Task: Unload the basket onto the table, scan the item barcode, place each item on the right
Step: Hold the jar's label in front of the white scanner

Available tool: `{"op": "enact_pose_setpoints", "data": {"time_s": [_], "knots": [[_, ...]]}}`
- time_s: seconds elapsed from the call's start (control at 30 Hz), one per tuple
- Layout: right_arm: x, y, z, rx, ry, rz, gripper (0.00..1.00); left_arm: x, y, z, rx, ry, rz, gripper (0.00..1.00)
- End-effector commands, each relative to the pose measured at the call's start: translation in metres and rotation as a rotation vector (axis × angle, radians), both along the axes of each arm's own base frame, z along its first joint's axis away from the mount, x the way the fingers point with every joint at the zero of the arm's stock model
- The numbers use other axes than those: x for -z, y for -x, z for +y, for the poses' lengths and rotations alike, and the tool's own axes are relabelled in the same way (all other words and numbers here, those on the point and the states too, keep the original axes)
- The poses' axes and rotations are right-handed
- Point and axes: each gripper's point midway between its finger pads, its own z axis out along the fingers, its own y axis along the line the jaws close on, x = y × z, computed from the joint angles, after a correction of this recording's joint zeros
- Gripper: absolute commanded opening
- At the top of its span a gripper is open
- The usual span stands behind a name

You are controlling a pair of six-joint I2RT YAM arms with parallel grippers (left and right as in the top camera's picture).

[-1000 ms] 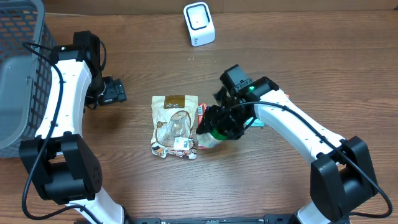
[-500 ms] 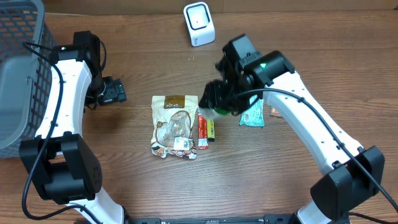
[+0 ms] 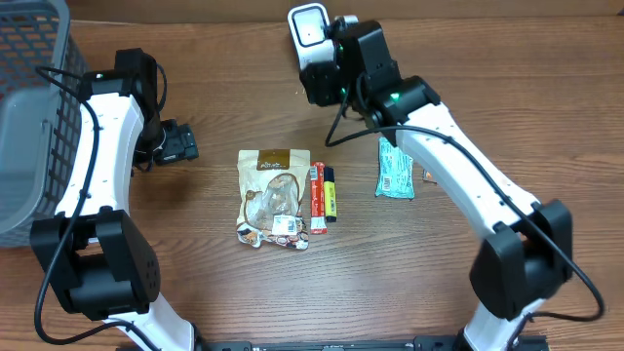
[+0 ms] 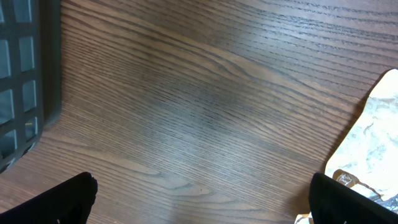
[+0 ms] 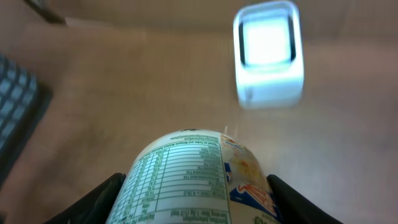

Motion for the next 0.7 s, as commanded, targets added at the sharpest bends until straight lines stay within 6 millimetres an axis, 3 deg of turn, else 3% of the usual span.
{"op": "enact_pose_setpoints", "data": {"time_s": [0.0,0.43,0.67], "knots": [[-0.001,-0.022,0.000,-0.034,0.064,-0.120,0.04,-0.001,-0.004,-0.003,0.025,0.004,-0.004,1.00],[0.048,-0.104,0.019,0.043,-0.007,-0.393,0.04,-0.001,-0.004,-0.003,0.025,0.004,-0.004,1.00],[0.064,-0.133,0.007,0.092,-0.070,-0.532,0.04,-0.001,-0.004,-0.003,0.025,0.004,-0.004,1.00]]}}
